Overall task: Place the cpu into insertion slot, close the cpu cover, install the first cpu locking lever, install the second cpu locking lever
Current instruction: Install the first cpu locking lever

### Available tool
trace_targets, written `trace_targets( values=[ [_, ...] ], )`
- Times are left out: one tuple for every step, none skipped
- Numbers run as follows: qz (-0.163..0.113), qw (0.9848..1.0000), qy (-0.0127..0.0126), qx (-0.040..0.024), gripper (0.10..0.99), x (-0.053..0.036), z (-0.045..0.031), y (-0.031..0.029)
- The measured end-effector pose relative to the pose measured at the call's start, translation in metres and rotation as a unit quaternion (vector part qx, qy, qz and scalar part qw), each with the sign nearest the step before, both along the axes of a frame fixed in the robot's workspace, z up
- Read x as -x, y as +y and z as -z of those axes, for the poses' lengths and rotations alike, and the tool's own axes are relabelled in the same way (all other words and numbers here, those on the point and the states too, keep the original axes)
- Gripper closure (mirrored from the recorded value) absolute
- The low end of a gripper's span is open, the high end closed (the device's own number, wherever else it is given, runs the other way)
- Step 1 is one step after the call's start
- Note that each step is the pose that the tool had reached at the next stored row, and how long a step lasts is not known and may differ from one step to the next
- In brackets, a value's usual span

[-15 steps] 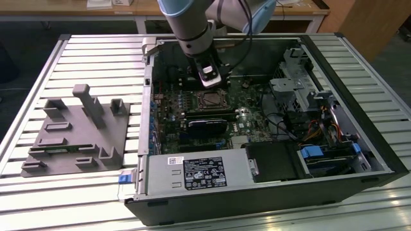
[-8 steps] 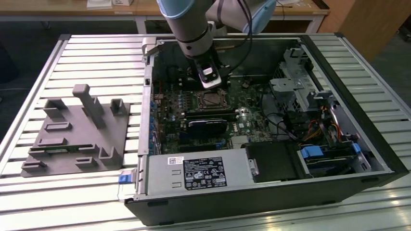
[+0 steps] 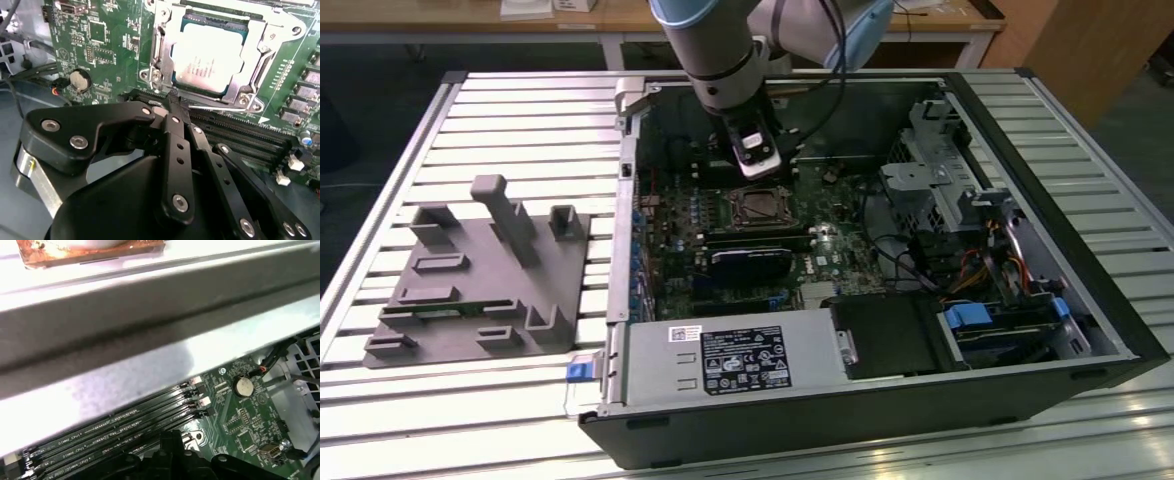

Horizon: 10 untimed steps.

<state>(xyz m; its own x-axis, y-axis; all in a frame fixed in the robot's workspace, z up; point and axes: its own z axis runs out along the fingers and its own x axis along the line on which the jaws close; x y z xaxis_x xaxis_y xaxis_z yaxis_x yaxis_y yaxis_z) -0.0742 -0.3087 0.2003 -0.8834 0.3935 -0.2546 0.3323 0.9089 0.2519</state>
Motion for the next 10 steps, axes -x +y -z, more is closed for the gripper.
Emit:
trace_targets(
  values=[
    [0.000, 1.0000, 0.0000, -0.0003, 0.980, 0.0000, -0.0009, 0.0000],
    [0.000, 1.0000, 0.0000, -0.0013, 0.980, 0.0000, -0.0011, 0.0000],
    [0.000, 1.0000, 0.0000, -0.0028, 0.980, 0.0000, -0.0011, 0.0000],
    [0.000, 1.0000, 0.0000, -0.0053, 0.980, 0.0000, -0.0011, 0.0000],
    [0.000, 1.0000, 0.0000, -0.0083, 0.980, 0.0000, -0.0012, 0.0000],
    [0.000, 0.9999, 0.0000, -0.0116, 0.980, 0.0000, -0.0012, 0.0001],
    [0.000, 0.9999, 0.0000, -0.0149, 0.980, 0.0000, -0.0011, 0.0001],
    [0.000, 0.9999, 0.0000, -0.0170, 0.980, 0.0000, -0.0012, 0.0001],
    [0.000, 0.9998, 0.0000, -0.0186, 0.980, 0.0000, -0.0011, 0.0002],
    [0.000, 0.9998, 0.0000, -0.0198, 0.980, 0.0000, -0.0011, 0.0002]
  ],
)
